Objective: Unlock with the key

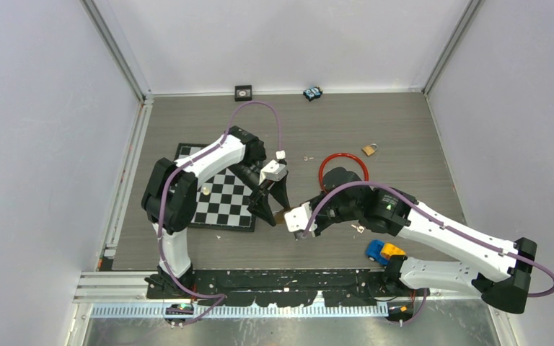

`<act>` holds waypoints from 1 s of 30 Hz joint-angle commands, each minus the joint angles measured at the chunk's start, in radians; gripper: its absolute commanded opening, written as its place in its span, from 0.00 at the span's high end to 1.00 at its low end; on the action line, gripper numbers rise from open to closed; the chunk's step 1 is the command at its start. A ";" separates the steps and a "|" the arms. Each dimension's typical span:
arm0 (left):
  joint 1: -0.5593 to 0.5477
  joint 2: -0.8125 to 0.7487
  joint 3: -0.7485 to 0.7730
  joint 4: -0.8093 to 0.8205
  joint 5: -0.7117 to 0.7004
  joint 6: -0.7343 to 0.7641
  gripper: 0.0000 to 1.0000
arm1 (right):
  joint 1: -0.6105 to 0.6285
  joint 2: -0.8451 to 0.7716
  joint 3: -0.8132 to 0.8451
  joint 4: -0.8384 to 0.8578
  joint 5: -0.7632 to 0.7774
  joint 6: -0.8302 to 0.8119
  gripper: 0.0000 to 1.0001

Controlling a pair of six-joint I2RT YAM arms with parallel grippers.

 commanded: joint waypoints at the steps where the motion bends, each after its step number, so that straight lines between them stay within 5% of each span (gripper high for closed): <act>1: -0.003 -0.021 0.041 -0.178 0.109 0.015 1.00 | 0.005 0.008 0.040 0.030 -0.016 0.020 0.99; 30: -0.002 -0.021 0.038 -0.176 0.108 0.012 1.00 | 0.016 0.008 0.012 0.091 0.013 0.026 0.99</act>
